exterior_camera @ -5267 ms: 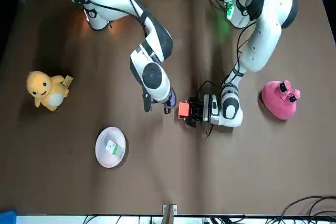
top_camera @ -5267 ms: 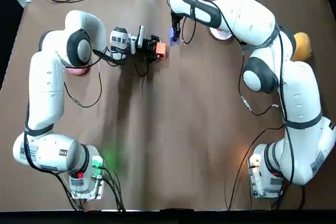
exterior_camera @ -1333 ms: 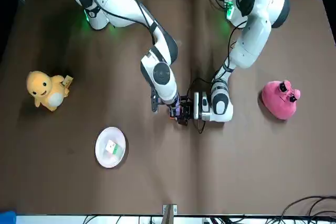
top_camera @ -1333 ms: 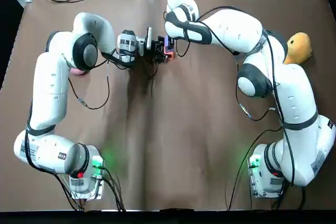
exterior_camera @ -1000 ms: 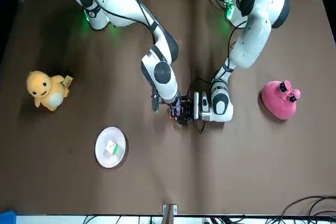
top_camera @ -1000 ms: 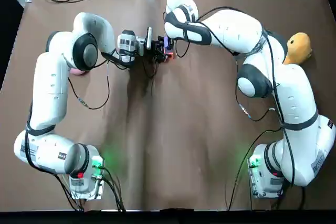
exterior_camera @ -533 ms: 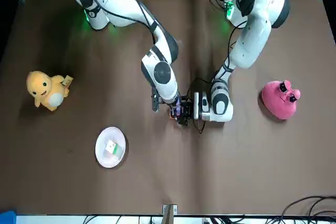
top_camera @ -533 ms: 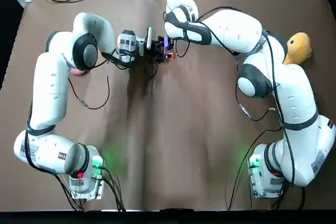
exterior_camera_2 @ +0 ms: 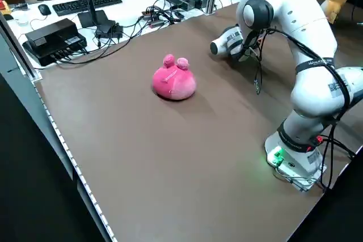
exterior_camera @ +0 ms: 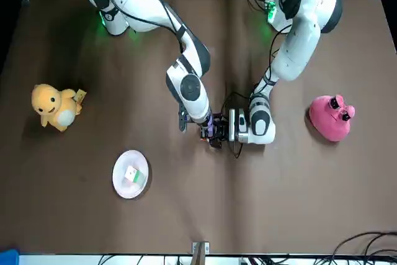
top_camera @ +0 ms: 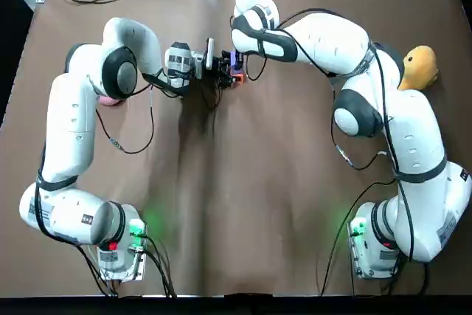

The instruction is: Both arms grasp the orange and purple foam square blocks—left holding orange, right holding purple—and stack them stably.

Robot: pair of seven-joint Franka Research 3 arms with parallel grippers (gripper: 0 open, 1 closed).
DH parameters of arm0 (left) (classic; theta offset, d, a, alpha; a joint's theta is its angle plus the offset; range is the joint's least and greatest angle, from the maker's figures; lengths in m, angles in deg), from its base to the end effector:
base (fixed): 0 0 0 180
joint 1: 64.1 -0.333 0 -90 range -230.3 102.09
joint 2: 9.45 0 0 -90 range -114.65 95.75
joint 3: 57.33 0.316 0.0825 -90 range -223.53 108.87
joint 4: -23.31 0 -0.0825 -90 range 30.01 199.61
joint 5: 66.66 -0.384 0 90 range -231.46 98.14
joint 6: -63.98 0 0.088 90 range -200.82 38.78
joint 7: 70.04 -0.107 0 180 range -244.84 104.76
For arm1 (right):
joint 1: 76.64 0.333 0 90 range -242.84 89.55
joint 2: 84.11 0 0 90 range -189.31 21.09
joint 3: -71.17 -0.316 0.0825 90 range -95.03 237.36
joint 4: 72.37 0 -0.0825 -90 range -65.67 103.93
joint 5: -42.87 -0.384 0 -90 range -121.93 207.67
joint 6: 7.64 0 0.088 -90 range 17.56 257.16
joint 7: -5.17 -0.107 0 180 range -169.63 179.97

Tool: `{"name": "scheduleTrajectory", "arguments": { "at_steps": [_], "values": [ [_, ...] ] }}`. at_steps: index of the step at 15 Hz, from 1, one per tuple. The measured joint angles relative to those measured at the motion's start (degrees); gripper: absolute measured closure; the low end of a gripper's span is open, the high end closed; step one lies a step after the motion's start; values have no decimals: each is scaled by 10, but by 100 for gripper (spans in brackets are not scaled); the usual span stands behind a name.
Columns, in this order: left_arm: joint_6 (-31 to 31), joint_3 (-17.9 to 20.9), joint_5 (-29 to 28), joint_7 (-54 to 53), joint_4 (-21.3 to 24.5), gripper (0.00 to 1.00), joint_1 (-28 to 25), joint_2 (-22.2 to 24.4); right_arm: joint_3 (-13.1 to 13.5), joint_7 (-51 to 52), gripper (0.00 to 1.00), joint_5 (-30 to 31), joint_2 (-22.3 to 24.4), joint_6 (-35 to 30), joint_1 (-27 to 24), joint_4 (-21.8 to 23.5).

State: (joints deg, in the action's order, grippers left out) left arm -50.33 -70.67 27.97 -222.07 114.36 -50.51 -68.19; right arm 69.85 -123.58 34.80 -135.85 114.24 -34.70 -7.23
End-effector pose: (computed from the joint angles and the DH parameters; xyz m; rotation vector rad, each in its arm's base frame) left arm 0.5650 -0.3383 0.0569 1.2287 -1.3625 1.1066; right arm 0.5649 0.5324 0.2656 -2.1481 2.1483 0.2040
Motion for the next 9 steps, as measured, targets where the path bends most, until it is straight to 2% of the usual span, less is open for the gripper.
{"name": "scheduleTrajectory", "arguments": {
  "at_steps": [8,9],
  "values": [
    [0,0,0,0,0,35,0,0,0,-8,42,0,0,1,0,0],
    [0,0,0,0,0,35,0,0,0,-8,36,0,0,1,0,1]
  ]
}}
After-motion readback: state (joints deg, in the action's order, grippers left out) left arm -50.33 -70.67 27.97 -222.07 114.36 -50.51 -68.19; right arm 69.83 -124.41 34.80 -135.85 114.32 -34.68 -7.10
